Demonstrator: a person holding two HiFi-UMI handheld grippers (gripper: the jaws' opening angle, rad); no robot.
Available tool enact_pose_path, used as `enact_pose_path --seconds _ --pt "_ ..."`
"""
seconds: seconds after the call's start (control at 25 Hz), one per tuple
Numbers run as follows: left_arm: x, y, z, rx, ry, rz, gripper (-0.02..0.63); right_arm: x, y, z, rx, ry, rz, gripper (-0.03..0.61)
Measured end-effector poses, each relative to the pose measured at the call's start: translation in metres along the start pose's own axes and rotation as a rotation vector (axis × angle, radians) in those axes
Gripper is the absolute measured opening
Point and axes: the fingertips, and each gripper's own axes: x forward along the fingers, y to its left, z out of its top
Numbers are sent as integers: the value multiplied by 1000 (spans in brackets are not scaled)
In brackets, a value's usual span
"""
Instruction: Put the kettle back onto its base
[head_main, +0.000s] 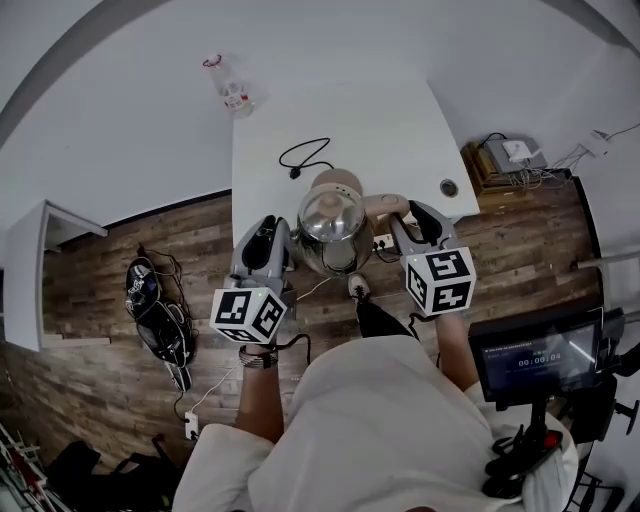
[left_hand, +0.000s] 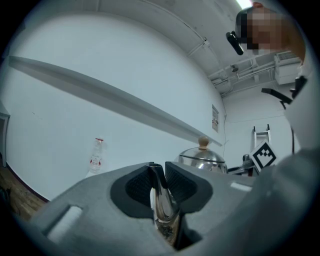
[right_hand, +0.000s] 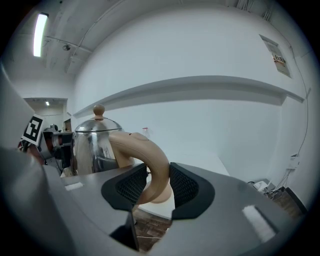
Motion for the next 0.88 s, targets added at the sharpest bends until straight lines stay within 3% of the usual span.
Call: enact_pose_path --seconds 0.2,0.88 --pt "54 23 -6 -8 20 30 75 54 -29 9 -2 40 31 147" --pt "134 70 -31 -33 84 104 75 151 -68 6 -5 128 99 149"
